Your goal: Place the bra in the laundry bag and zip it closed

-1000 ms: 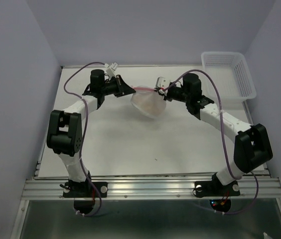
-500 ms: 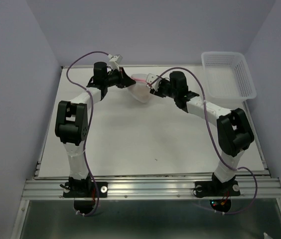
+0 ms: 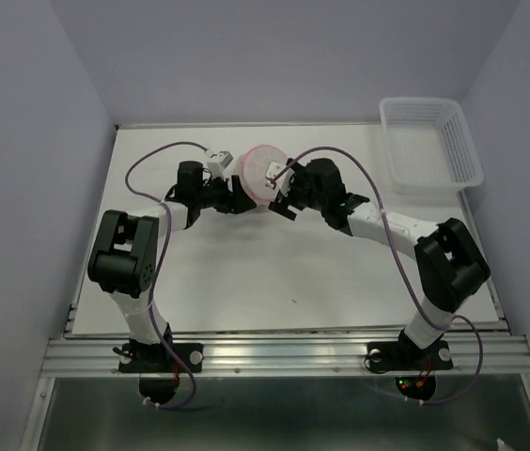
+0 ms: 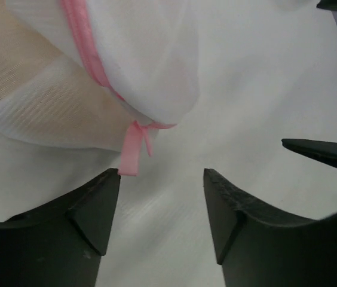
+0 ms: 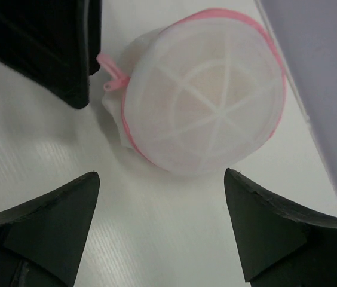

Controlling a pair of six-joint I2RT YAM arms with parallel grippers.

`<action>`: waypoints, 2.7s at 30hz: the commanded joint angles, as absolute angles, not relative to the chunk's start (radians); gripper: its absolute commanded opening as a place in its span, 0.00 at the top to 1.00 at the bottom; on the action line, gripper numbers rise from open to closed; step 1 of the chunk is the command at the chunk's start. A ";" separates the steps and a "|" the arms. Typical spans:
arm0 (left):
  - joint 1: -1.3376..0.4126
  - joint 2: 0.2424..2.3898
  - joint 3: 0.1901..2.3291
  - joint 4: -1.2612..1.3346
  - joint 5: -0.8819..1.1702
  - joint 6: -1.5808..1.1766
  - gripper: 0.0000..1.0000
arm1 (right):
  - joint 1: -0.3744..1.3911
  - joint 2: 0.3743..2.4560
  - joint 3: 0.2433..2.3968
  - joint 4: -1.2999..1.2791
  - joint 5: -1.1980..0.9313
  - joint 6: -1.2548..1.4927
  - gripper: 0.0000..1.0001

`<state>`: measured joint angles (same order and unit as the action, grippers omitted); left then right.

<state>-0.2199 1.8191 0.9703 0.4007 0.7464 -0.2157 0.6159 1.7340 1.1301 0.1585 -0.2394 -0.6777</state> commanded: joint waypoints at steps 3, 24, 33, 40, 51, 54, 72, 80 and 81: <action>-0.249 1.591 0.874 0.494 0.606 -0.248 0.08 | 0.615 1.579 1.102 0.235 -0.212 -0.531 0.00; -0.123 1.212 0.937 0.186 0.058 -0.442 0.01 | 0.256 1.523 1.163 0.015 0.132 0.325 0.00; -0.112 1.203 0.950 0.144 0.041 -0.457 0.01 | 0.463 1.857 1.561 -0.079 0.156 0.031 0.00; -0.106 1.195 0.920 0.137 0.025 -0.468 0.01 | 0.626 2.204 1.883 -0.189 0.311 -0.123 0.00; -0.101 1.238 0.905 0.160 0.090 -0.480 0.01 | 0.744 2.453 2.088 -0.225 0.524 -0.238 0.00; -0.101 1.253 0.910 0.163 0.117 -0.489 0.01 | 0.744 2.407 2.086 -0.219 0.531 -0.222 0.00; -0.080 1.180 0.891 0.161 0.038 -0.505 0.01 | 0.332 1.612 1.313 -0.104 0.551 0.324 0.00; -0.071 1.154 0.911 0.115 -0.051 -0.505 0.01 | 0.322 1.418 1.105 -0.098 0.802 0.281 0.00; -0.069 1.152 0.913 0.118 -0.052 -0.499 0.01 | 0.322 1.395 1.092 -0.098 0.801 0.279 0.00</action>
<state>-0.0765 1.1950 0.9016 0.1070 0.0006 -0.5076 0.3092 1.4876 1.1126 -0.1326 0.7132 0.2665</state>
